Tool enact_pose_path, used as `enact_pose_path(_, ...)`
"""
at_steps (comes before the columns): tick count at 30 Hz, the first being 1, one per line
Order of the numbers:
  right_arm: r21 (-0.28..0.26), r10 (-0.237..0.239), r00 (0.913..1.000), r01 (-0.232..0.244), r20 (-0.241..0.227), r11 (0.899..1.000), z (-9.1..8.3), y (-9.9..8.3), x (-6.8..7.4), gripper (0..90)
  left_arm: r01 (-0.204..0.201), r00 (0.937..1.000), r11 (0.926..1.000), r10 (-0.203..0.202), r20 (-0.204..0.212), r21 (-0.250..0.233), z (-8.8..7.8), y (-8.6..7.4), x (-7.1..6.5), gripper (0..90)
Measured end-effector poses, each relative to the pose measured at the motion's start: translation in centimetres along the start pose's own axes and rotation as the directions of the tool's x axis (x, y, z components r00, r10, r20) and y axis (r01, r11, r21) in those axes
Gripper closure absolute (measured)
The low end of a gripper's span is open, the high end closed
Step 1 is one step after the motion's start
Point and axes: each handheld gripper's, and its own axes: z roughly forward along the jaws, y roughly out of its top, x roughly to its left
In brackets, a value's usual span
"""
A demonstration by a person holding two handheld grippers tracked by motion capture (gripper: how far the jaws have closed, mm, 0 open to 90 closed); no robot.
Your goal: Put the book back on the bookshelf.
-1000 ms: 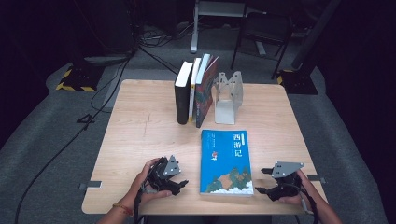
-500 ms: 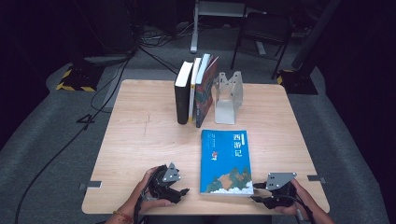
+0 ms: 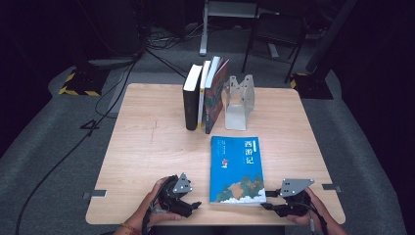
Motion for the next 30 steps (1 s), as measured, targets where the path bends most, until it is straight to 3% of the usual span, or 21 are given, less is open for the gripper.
enact_pose_path(2,-0.03,0.042,0.9989,-0.043,-0.021,0.999,-0.3,0.2,-0.3,54.4,-0.006,0.9996,0.9997,0.007,0.028,-0.024,-0.2,0.6,-0.5,18.3)
enact_pose_path(5,-0.024,0.039,0.9992,-0.04,-0.01,0.999,-0.1,0.5,-0.1,51.2,-0.026,0.9988,0.9976,0.028,0.04,-0.064,-0.2,1.7,-1.4,18.9)
enact_pose_path(8,-0.024,0.024,0.9992,-0.023,0.032,0.999,0.0,0.8,0.0,54.4,-0.045,0.9982,0.9966,0.048,0.036,-0.069,0.0,2.4,-2.1,19.2)
enact_pose_path(10,-0.036,0.021,0.9979,-0.019,0.061,0.999,0.0,1.1,-0.1,56.4,-0.06,0.9961,0.9954,0.065,0.06,-0.075,0.5,3.4,-3.0,19.4)
enact_pose_path(13,-0.069,0.021,0.9966,-0.016,0.08,0.997,-0.1,1.5,-0.1,59.4,-0.145,0.9872,0.9883,0.148,0.059,-0.046,1.9,5.0,-4.7,19.7)
enact_pose_path(18,-0.127,0.034,0.9958,-0.023,0.086,0.992,-0.5,2.4,-0.3,61.7,-0.152,0.9833,0.9875,0.155,0.094,-0.044,3.7,6.4,-5.7,21.2)
enact_pose_path(23,-0.138,0.016,0.995,-0.002,0.099,0.99,-0.5,2.7,-0.4,64.7,-0.138,0.9877,0.9896,0.141,0.068,-0.039,5.2,7.6,-6.0,21.3)
enact_pose_path(24,-0.141,0.017,0.9949,-0.003,0.099,0.99,-0.5,2.8,-0.4,65.4,-0.134,0.9893,0.9902,0.136,0.054,-0.039,5.4,7.8,-6.1,21.3)
enact_pose_path(26,-0.148,0.01,0.9947,0.005,0.102,0.989,-0.5,2.9,-0.5,66.0,-0.13,0.9912,0.9913,0.129,-0.028,-0.021,6.3,8.5,-6.4,21.5)
enact_pose_path(27,-0.151,0.007,0.9949,0.009,0.101,0.988,-0.5,3.0,-0.5,66.5,-0.114,0.9923,0.9933,0.113,-0.049,-0.018,6.6,8.9,-6.5,21.7)
enact_pose_path(30,-0.164,0.004,0.9949,0.012,0.1,0.986,-0.5,3.2,-0.6,68.1,-0.108,0.9924,0.994,0.107,-0.06,-0.017,7.0,9.4,-6.6,21.3)
